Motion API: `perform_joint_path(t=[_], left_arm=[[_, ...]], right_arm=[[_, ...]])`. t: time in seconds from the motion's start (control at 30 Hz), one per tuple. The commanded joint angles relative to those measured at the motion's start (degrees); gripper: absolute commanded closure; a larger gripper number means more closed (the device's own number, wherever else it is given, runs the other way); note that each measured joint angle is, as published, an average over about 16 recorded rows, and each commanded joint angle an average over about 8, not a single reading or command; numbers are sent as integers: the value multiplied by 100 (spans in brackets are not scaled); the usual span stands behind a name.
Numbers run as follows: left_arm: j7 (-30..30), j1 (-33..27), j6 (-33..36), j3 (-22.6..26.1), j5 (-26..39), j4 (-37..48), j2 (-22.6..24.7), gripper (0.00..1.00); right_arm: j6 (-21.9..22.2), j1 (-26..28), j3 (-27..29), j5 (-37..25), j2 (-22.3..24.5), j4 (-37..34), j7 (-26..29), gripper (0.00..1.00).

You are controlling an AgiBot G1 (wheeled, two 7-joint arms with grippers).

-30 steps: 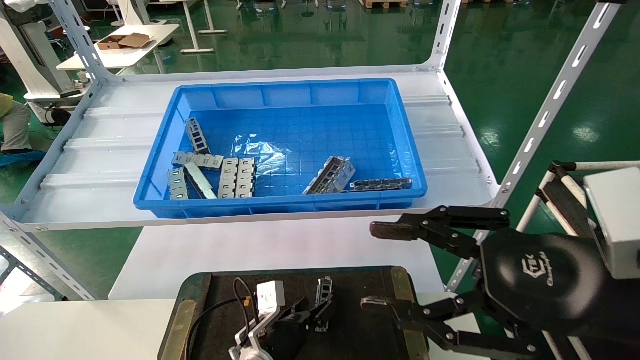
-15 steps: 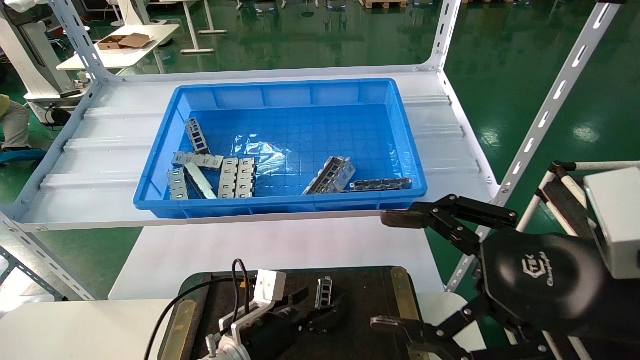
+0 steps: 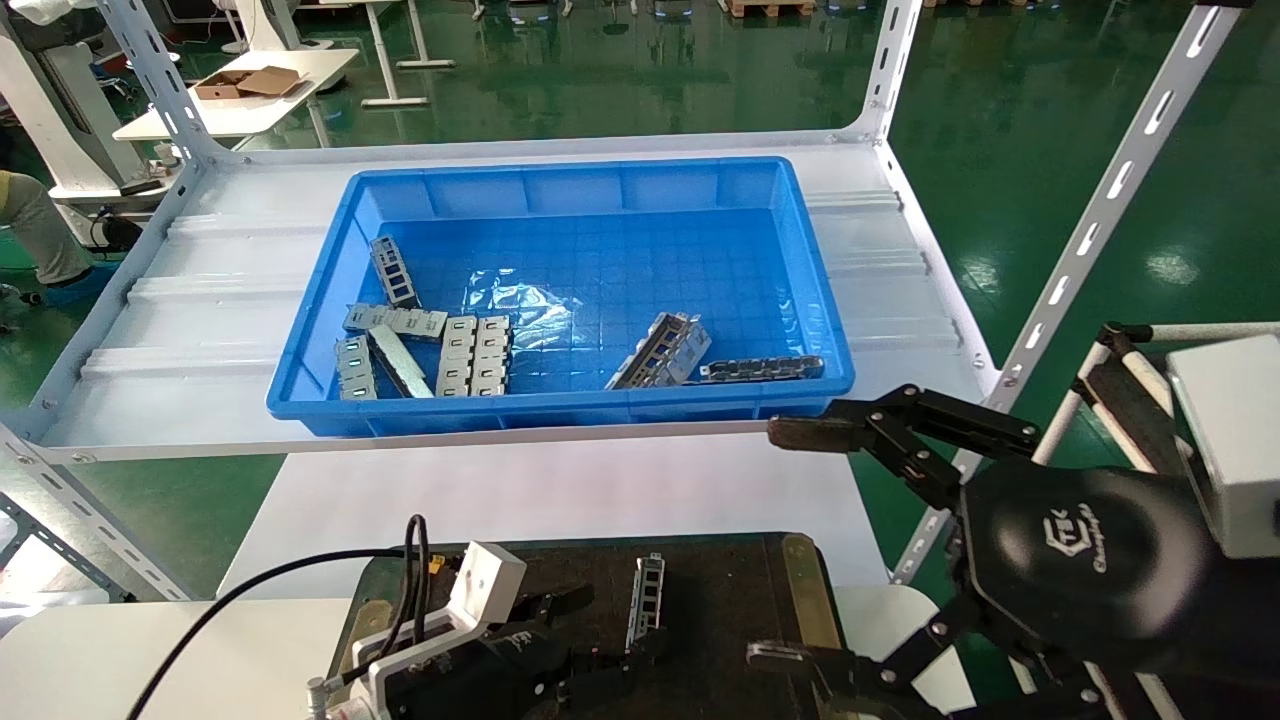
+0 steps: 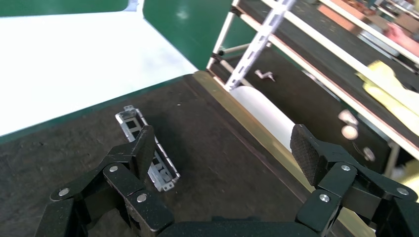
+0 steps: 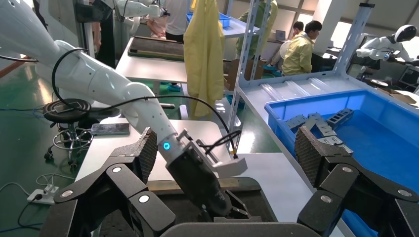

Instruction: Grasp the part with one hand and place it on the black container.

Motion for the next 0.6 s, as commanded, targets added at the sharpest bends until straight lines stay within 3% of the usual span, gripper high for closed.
perform_joint_path(t=[0.03,0.33,0.6], left_arm=[[196,29,274,-129,-115,-43,-138,0],[1135,79,1727,-631,-772,285,-563,0],[1638,19,2613,-847,-1066,493,-863,0]], right_arm=[[0,0,0,0,0,0,0,0],[1,0,-2,1,1,0,-1,0],[1,1,-3,2,1,0,-2,0]])
